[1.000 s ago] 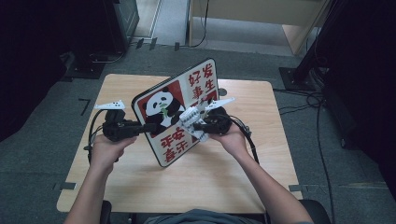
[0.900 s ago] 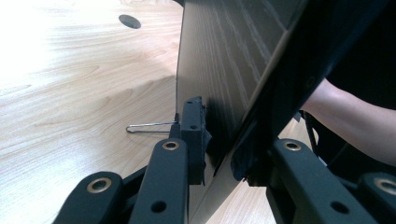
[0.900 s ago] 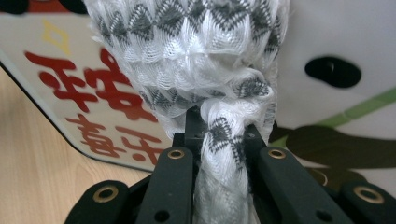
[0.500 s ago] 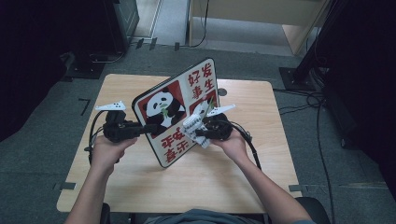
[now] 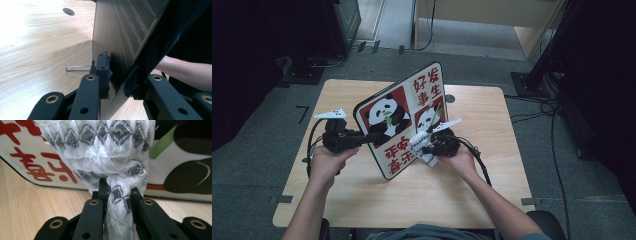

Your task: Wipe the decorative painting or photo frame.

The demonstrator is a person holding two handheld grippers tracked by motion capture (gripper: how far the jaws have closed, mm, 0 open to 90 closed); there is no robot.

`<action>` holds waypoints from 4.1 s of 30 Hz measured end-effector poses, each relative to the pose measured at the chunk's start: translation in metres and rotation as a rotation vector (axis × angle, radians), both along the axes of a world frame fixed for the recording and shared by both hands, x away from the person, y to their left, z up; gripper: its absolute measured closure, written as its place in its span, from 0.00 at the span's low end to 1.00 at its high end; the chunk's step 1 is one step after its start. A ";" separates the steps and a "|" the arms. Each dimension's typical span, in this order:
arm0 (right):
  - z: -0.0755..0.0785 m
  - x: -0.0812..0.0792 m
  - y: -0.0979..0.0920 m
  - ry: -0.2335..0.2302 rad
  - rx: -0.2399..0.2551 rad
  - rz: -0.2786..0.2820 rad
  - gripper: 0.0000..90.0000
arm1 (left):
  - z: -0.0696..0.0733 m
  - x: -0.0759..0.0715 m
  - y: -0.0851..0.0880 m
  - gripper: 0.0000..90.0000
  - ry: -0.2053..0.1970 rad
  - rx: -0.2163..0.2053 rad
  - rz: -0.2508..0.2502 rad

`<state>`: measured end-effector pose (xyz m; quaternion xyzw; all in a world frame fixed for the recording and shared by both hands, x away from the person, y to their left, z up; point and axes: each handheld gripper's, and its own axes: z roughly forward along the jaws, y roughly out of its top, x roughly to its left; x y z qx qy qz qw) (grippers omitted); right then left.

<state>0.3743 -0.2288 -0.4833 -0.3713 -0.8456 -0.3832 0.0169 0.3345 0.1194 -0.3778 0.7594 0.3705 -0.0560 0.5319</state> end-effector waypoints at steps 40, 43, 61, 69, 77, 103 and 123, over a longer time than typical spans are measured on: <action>0.171 0.012 0.020 -0.242 0.055 0.069 0.90 | 0.000 -0.003 0.002 0.82 -0.005 0.016 0.018; 0.190 0.015 0.028 -0.261 0.049 0.081 0.90 | -0.001 -0.003 0.002 0.81 -0.003 0.014 0.015; 0.254 0.027 0.065 -0.346 0.049 0.102 0.90 | 0.001 -0.003 0.004 0.84 -0.002 0.032 0.043; 0.240 0.035 0.071 -0.313 0.047 0.107 0.90 | 0.000 -0.003 0.005 0.84 -0.004 0.024 0.038; 0.234 0.034 0.069 -0.321 0.032 0.114 0.90 | -0.001 -0.003 0.005 0.84 0.000 0.020 0.034; 0.215 0.026 0.067 -0.310 0.007 0.127 0.90 | -0.002 -0.003 0.006 0.84 -0.007 0.017 0.021; 0.189 0.021 0.063 -0.286 0.010 0.128 0.90 | -0.002 -0.003 0.006 0.83 -0.012 0.014 0.011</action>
